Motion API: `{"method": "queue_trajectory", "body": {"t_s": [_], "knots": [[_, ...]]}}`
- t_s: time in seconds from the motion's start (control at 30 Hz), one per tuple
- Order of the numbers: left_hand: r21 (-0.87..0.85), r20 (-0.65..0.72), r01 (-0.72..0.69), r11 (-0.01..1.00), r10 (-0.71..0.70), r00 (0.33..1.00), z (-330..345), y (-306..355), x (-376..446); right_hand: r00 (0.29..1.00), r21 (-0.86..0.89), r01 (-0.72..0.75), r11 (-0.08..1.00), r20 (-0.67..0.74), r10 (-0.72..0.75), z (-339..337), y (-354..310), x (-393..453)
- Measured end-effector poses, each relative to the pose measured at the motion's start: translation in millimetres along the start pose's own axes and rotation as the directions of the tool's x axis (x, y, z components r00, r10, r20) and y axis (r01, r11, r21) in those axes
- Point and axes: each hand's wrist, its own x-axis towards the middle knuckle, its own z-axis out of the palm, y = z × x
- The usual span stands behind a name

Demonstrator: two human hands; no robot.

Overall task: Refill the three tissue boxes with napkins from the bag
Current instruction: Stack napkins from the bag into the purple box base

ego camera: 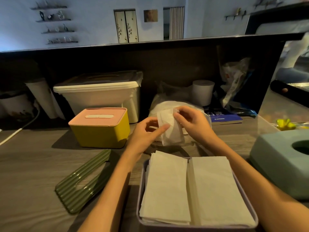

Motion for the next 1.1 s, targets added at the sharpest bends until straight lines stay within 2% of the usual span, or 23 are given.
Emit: {"method": "queue_trajectory", "body": {"t_s": [0.1,0.17,0.3,0.4,0.5,0.57,0.63,0.7,0.8,0.9,1.1], "knots": [[-0.038,0.036,0.013,0.999,-0.012,0.999,0,-5,3,0.998,0.055,-0.038,0.998,0.054,0.035,-1,-5,0],[-0.137,0.073,0.052,0.989,-0.042,0.996,0,-6,1,0.996,0.05,-0.036,0.998,0.084,0.032,-2,-8,0],[-0.349,0.202,0.195,0.916,-0.13,0.971,2,-4,-3,0.993,0.15,-0.075,0.986,0.105,0.06,0,-13,-4],[-0.454,0.225,0.268,0.849,-0.182,0.957,1,-1,-6,0.995,0.182,-0.079,0.98,0.071,0.067,4,-13,-5],[-0.607,0.151,0.273,0.747,-0.229,0.962,-4,2,-4,0.998,0.0,-0.025,1.0,0.051,0.025,3,3,-4],[-0.609,0.108,0.239,0.756,-0.22,0.969,-9,-1,0,0.987,-0.226,0.068,0.972,0.156,-0.033,6,16,-8],[-0.586,0.062,0.218,0.78,-0.225,0.972,-12,-3,3,0.966,-0.371,0.146,0.917,0.252,-0.052,12,26,-11],[-0.592,0.04,0.203,0.78,-0.223,0.974,-11,-1,3,0.955,-0.422,0.185,0.888,0.291,-0.061,19,27,-12],[-0.567,-0.002,0.157,0.809,-0.192,0.981,-12,-1,4,0.956,-0.473,0.22,0.853,0.279,-0.092,27,26,-11],[-0.534,-0.017,0.137,0.835,-0.172,0.985,-11,-4,6,0.948,-0.561,0.291,0.775,0.282,-0.151,34,27,-9],[-0.507,-0.095,0.113,0.855,-0.186,0.978,-10,-9,10,0.927,-0.563,0.365,0.741,0.296,-0.232,32,27,-6]]}}
